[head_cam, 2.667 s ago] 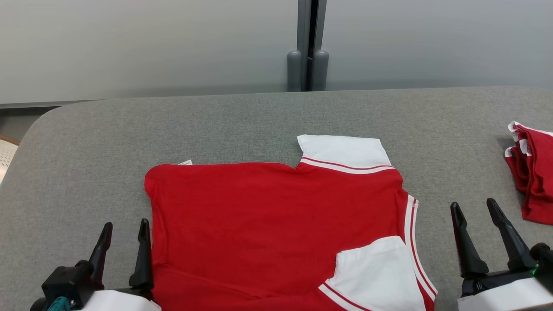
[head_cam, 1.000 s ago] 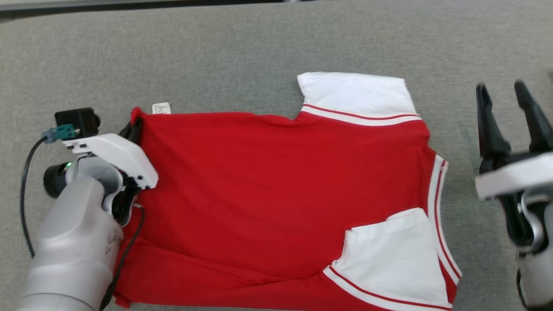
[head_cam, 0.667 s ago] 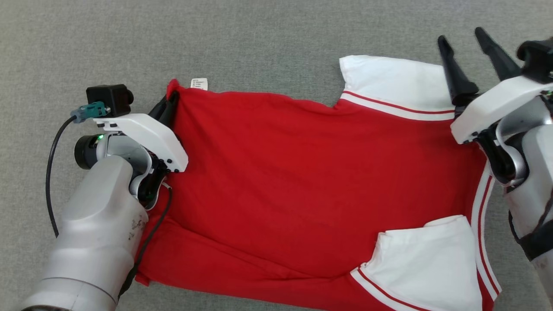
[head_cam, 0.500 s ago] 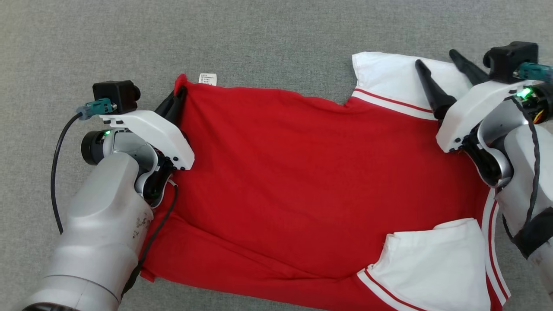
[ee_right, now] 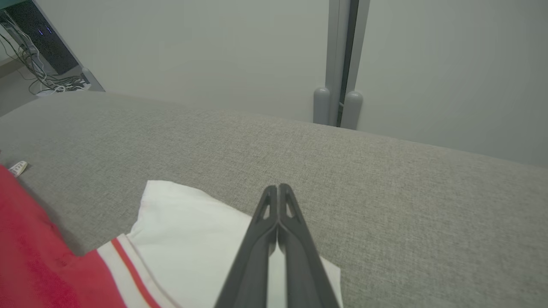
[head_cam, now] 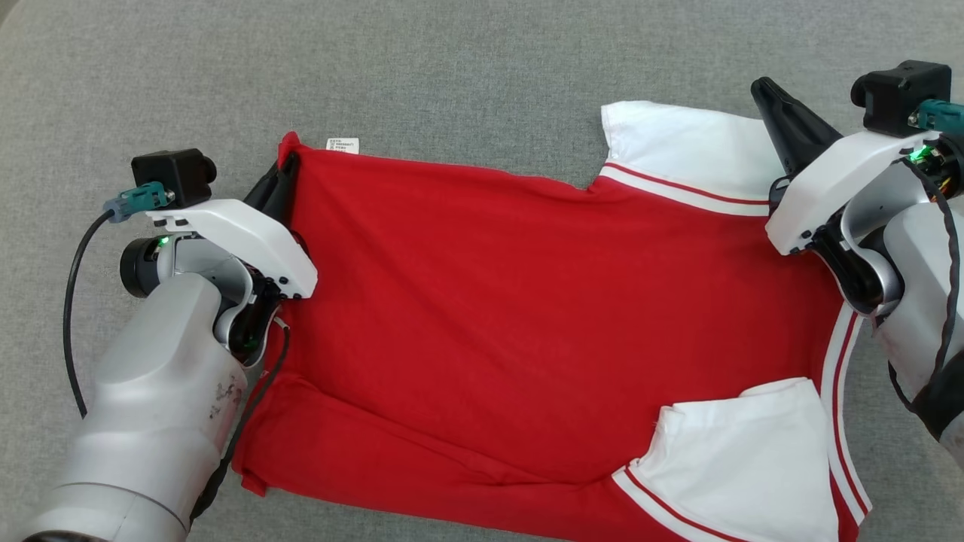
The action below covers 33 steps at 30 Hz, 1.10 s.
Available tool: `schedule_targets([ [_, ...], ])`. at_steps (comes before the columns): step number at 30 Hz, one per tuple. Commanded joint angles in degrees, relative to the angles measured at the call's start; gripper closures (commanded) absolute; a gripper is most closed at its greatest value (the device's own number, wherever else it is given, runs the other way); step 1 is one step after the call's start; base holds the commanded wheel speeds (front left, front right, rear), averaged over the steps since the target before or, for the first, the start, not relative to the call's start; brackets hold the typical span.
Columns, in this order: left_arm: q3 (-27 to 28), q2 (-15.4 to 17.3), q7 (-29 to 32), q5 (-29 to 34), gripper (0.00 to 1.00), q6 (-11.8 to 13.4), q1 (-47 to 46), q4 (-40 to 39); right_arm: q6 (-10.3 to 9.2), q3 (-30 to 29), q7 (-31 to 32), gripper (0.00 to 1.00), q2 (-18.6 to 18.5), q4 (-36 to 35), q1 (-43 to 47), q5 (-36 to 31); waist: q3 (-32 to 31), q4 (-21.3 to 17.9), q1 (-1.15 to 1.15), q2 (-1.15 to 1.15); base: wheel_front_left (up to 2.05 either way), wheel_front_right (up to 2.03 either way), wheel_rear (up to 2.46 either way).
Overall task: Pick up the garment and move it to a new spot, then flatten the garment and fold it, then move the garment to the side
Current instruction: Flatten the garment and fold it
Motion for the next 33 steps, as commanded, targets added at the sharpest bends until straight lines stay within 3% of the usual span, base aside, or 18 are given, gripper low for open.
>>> schedule_targets([
  [1,-0.13,0.83,-0.54,-0.60,1.00,0.06,-0.17,-0.33,-0.02,0.49,-1.35,1.00,-0.51,-0.13,-0.11,0.44,-0.43,-0.21,0.00,0.00,0.00,0.00,0.00],
  [16,-3.20,2.15,-0.12,-3.60,1.00,0.06,1.06,-0.01,-0.02,2.11,-7.25,1.00,-0.63,1.75,0.85,3.78,-2.96,-1.06,0.00,0.00,0.00,0.00,0.00],
  [17,-3.35,2.21,-0.21,-3.74,1.00,0.06,1.12,0.12,-0.02,2.05,-7.88,0.94,-0.59,1.75,0.84,3.87,-3.07,-1.17,0.00,0.00,0.00,0.00,0.00],
  [18,-3.51,2.26,-0.12,-3.95,1.00,0.06,1.17,0.29,-0.02,1.54,-8.92,0.58,-0.60,1.74,0.77,3.86,-3.18,-1.28,0.00,0.00,0.00,0.00,0.00],
  [19,-3.51,2.26,-0.12,-3.95,1.00,0.06,1.17,0.29,-0.02,1.54,-8.92,0.58,-0.60,1.74,0.77,3.86,-3.18,-1.28,0.00,0.00,0.00,0.00,0.00],
  [20,-3.80,2.40,-0.06,-4.22,1.00,0.05,1.38,0.62,-0.02,0.42,-11.57,0.00,-0.35,1.19,0.64,3.40,-3.47,-1.61,0.00,0.00,0.00,0.00,0.00],
  [27,-4.26,3.27,-0.39,-5.43,1.00,0.06,2.82,2.10,-0.02,-6.38,-16.18,0.00,-0.24,-3.96,3.39,-2.54,-5.21,-3.40,0.00,0.00,0.00,0.00,0.00],
  [33,-4.80,3.77,-0.46,-6.44,1.00,0.05,4.63,3.18,-0.02,-15.03,-16.05,0.00,0.72,-13.68,12.85,-8.48,-7.52,-4.61,0.00,0.00,0.00,0.00,0.00],
])
